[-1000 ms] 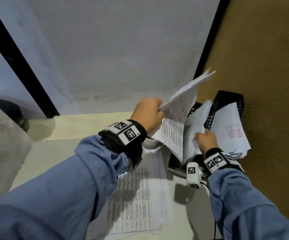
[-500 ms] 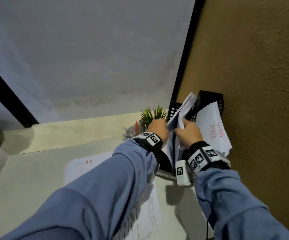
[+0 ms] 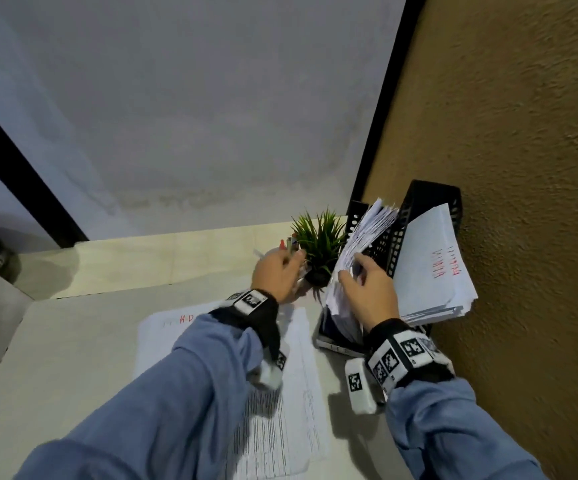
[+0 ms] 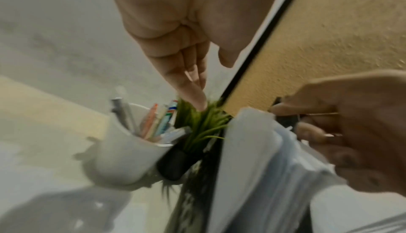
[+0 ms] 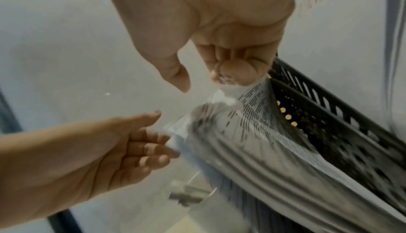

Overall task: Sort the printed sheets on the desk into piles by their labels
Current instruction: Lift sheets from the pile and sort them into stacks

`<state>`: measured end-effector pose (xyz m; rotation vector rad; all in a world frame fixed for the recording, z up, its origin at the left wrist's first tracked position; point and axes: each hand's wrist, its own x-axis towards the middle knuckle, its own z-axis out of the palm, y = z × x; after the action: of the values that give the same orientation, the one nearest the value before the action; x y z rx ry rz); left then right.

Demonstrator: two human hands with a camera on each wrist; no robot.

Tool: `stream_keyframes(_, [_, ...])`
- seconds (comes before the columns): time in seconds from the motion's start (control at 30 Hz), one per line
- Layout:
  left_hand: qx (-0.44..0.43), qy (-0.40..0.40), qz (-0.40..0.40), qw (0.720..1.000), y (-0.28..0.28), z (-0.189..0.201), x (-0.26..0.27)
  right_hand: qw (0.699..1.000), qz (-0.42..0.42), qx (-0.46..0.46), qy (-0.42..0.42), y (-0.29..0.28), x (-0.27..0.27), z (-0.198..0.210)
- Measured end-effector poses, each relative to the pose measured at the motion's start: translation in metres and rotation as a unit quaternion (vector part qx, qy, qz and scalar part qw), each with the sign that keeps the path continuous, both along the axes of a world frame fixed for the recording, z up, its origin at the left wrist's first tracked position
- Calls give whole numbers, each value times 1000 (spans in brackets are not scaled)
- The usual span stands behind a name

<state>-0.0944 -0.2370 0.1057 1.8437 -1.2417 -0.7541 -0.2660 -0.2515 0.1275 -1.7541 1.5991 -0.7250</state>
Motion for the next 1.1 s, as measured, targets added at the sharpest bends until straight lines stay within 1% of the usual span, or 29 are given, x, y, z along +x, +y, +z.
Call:
stream_keyframes(0.07, [17, 44, 56, 997, 27, -19, 29, 998, 34, -46, -31, 27, 5, -1])
stream_keyframes(0.1, [35, 53, 85, 994, 44, -30, 43, 996, 62, -60, -39, 40, 9, -5])
stream_keyframes(0.13, [56, 45, 108, 992, 60, -44, 57, 992, 92, -67, -49, 52, 12, -13])
stream_keyframes(0.17, [92, 18, 121, 988, 77, -59, 70, 990, 119, -57, -50, 63, 15, -25])
stream_keyframes(0.2, [144, -15, 125, 982, 93, -74, 82, 989, 140, -37, -41, 73, 18, -40])
stream_keyframes(0.27, [263, -58, 130, 954, 126, -98, 97, 987, 163, 16, 2, 89, 24, -73])
stream_keyframes(0.3, [301, -66, 132, 942, 141, -109, 102, 985, 162, 51, 26, 96, 26, -87])
stream_keyframes(0.37, [329, -71, 149, 930, 166, -123, 103, 980, 133, 141, 46, 104, 31, -115])
stream_keyframes(0.43, [324, -70, 186, 925, 182, -131, 97, 973, 100, 204, 45, 111, 37, -130])
stream_keyframes(0.5, [312, -69, 228, 920, 191, -134, 88, 971, 76, 220, 60, 115, 44, -140])
stream_keyframes(0.57, [307, -72, 240, 918, 195, -135, 80, 969, 40, 233, 72, 116, 50, -149])
stream_keyframes(0.63, [299, -62, 245, 920, 197, -136, 74, 968, 26, 238, 73, 115, 54, -152])
stream_keyframes(0.7, [282, -22, 254, 925, 198, -136, 69, 967, 23, 242, 79, 115, 56, -157])
stream_keyframes(0.77, [268, 38, 259, 927, 199, -139, 66, 967, 38, 239, 79, 115, 56, -155])
stream_keyframes(0.8, [269, 67, 259, 925, 201, -141, 64, 968, 44, 236, 72, 115, 55, -154])
stream_keyframes(0.87, [268, 99, 251, 925, 204, -144, 62, 966, 53, 246, 56, 116, 55, -153])
stream_keyframes(1.0, [191, 102, 213, 953, 210, -146, 57, 971, 45, 234, 14, 116, 51, -147])
stream_keyframes(1.1, [155, 124, 206, 958, 212, -149, 57, 974, 11, 221, -49, 111, 45, -149])
